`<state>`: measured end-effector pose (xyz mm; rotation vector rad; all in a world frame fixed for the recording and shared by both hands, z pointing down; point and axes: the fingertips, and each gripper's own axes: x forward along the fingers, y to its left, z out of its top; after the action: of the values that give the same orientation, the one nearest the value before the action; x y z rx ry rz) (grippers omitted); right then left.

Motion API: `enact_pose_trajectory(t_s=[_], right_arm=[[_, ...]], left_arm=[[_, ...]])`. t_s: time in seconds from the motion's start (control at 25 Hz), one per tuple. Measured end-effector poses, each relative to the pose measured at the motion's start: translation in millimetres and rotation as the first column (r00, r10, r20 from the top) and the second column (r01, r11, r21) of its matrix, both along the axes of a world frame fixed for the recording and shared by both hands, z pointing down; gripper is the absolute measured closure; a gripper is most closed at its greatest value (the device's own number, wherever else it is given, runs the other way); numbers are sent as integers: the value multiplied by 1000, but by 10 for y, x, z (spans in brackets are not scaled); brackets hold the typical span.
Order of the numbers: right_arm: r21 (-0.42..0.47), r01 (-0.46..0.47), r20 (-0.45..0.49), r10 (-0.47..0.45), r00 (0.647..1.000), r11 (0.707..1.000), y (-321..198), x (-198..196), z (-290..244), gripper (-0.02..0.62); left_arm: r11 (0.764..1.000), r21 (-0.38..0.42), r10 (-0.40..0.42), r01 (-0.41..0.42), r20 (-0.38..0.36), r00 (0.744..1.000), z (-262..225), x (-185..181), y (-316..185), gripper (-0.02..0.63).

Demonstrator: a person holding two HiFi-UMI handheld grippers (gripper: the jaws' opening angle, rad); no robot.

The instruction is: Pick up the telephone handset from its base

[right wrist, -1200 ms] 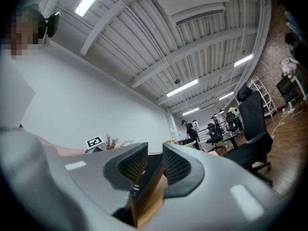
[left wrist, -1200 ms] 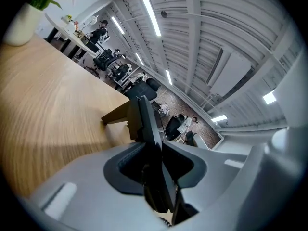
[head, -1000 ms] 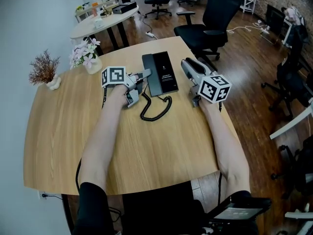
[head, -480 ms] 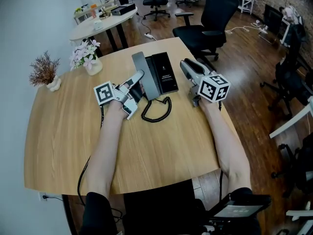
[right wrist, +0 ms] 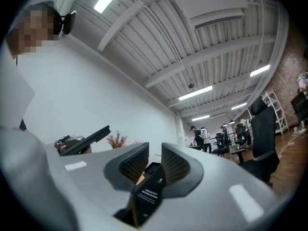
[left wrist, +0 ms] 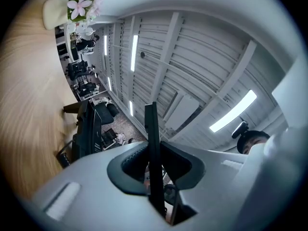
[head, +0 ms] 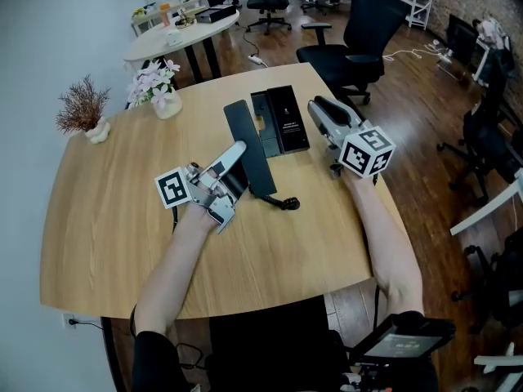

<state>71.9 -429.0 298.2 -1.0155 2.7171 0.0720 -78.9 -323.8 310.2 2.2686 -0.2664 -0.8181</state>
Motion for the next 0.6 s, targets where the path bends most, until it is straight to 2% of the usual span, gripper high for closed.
enact_pose_trajectory(t_s=[0.24,0.44,0.6], right_arm=[[43,2,-66,1,998,999,108,-112,-19,554],[42,-10,-86,13,996,999,88,-114,9,591],[33,-18,-97,21,995,999,75,-108,60,592]], left_arm=[[999,-25,21,-22,-59,998,130,-61,141,528],[1000,-17,20,-21,-38,999,121,-66,164,528],[1000,-24,8,-9,-44,999,137,-104,152,528]])
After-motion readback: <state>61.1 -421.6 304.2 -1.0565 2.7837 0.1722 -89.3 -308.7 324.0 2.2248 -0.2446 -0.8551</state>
